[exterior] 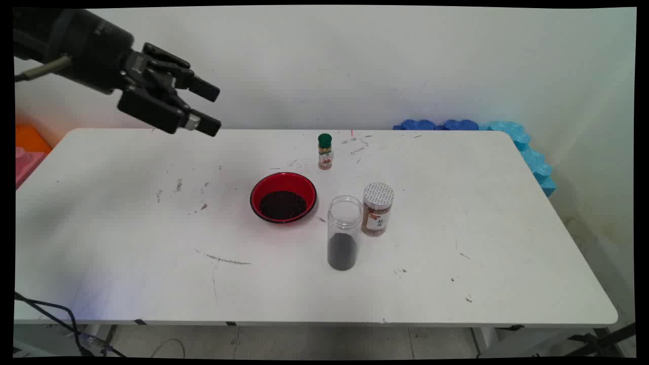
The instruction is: Pick up the black seasoning powder from the table
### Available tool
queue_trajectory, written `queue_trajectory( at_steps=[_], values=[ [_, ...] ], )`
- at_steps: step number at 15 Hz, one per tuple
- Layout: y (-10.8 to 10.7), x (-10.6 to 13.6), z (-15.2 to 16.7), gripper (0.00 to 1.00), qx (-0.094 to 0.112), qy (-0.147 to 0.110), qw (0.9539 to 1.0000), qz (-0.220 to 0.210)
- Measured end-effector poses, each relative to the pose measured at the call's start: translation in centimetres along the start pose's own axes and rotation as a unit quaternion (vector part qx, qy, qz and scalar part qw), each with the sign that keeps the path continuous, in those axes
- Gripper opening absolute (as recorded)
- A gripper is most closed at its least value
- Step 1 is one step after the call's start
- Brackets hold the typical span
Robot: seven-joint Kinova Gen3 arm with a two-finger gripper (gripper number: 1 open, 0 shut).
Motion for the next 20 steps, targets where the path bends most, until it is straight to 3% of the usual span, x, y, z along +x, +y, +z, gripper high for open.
queue_trajectory(
  at_steps=[7, 11, 20],
  values=[
    [-1.5, -0.6, 4.5, 1.0, -0.028, 0.018, 0.9993, 0.015],
    [-1.6, -1.9, 8.0, 1.0, -0.047, 0.013, 0.9975, 0.051],
    [0.4, -5.0, 16.7, 1.0, -0.052, -0.008, 0.9982, 0.028]
  ],
)
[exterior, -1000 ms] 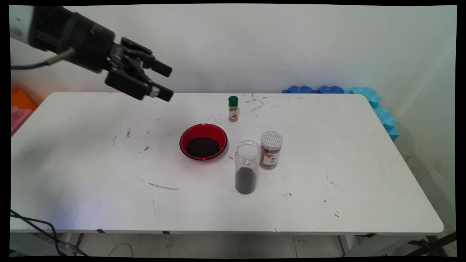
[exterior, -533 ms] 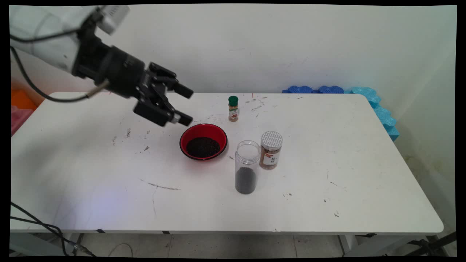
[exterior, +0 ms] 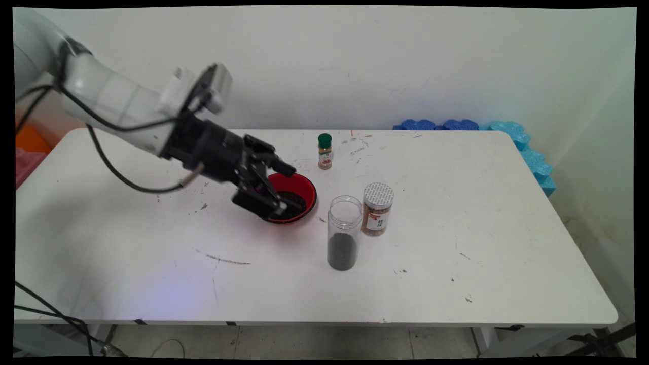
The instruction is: Pick up the black seasoning powder from the table
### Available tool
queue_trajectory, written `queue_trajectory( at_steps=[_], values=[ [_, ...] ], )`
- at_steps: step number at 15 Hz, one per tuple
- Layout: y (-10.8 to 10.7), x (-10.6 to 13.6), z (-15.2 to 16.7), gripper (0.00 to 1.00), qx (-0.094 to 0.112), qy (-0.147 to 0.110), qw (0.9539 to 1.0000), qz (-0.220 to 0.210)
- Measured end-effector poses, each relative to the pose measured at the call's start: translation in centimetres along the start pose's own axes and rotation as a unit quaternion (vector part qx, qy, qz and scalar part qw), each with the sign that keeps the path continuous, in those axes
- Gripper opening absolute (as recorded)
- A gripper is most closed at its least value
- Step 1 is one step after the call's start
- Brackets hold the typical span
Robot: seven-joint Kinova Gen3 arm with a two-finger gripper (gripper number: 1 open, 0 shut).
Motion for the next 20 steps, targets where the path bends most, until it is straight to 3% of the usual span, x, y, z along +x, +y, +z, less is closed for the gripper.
queue_trajectory(
  at_steps=[8, 20],
  values=[
    [0.7, -2.2, 6.1, 1.0, 0.002, -0.008, 1.0, 0.004],
    [0.3, -4.4, 12.0, 1.0, 0.008, 0.002, 1.0, 0.0]
  ],
)
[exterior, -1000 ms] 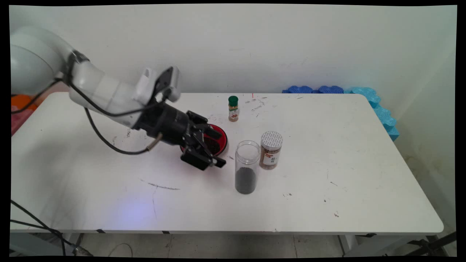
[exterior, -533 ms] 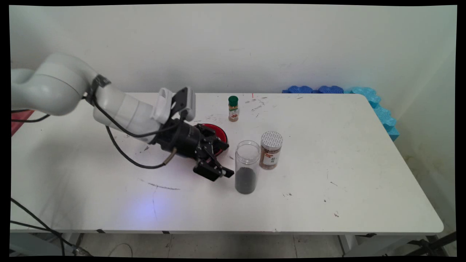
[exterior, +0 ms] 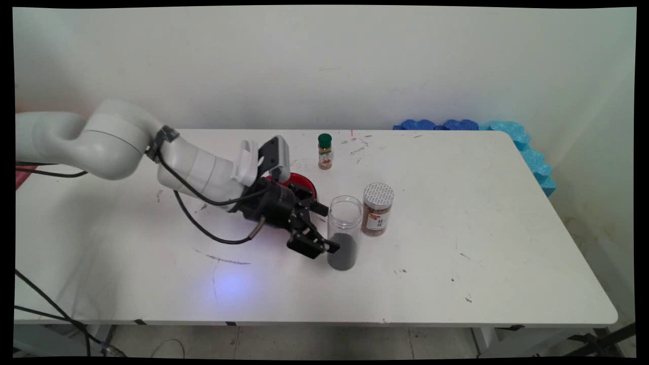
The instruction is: Pick up the black seasoning powder from the table
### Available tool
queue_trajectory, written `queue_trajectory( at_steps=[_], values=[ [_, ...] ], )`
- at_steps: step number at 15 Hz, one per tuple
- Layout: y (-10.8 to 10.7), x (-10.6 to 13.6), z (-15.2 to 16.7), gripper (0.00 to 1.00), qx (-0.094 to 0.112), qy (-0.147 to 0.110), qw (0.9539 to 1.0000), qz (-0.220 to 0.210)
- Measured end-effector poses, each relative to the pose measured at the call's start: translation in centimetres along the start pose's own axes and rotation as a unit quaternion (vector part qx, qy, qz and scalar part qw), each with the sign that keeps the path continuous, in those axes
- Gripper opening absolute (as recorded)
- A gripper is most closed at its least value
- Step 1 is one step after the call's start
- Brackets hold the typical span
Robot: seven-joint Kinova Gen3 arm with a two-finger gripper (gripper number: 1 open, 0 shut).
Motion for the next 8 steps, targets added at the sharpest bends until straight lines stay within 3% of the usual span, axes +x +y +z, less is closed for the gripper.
queue_trajectory(
  at_steps=[8],
  values=[
    [-0.7, -0.2, 2.6, 1.0, -0.005, 0.015, 0.9999, 0.001]
  ],
)
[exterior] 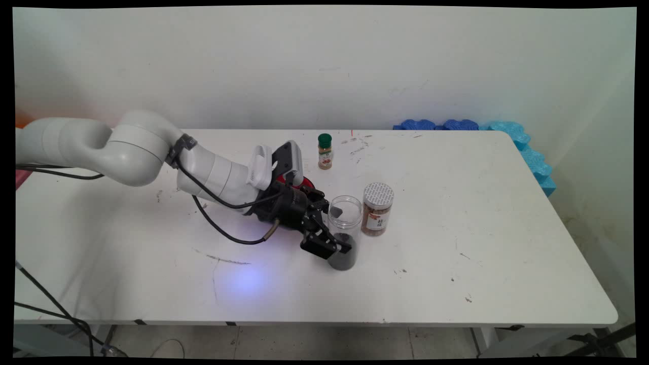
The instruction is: Pick up the black seasoning powder from the table, then pour the black seasoning powder in the red bowl
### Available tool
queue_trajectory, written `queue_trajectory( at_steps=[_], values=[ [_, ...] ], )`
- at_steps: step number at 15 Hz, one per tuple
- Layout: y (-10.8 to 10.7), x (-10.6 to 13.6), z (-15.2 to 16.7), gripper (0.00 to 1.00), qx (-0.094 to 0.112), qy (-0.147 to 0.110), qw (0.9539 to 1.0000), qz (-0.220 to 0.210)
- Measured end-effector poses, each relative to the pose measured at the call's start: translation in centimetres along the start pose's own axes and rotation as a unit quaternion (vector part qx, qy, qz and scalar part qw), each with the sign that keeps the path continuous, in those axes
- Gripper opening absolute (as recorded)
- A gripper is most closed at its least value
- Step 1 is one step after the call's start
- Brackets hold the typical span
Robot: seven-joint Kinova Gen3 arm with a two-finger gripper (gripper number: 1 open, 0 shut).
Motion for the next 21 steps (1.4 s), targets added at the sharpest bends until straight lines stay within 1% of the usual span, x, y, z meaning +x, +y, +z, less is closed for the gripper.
queue_trajectory(
  at_steps=[9, 10, 16, 21],
  values=[
    [-0.3, -0.2, 0.7, 1.0, -0.006, 0.011, 0.9999, 0.006],
    [-0.4, -0.2, 0.7, 0.0, -0.007, 0.013, 0.9999, 0.007],
    [-0.3, -0.4, 0.2, 0.0, -0.016, 0.018, 0.9996, 0.016],
    [-0.5, 0.0, -0.9, 0.0, -0.018, 0.023, 0.9994, 0.02]
  ],
)
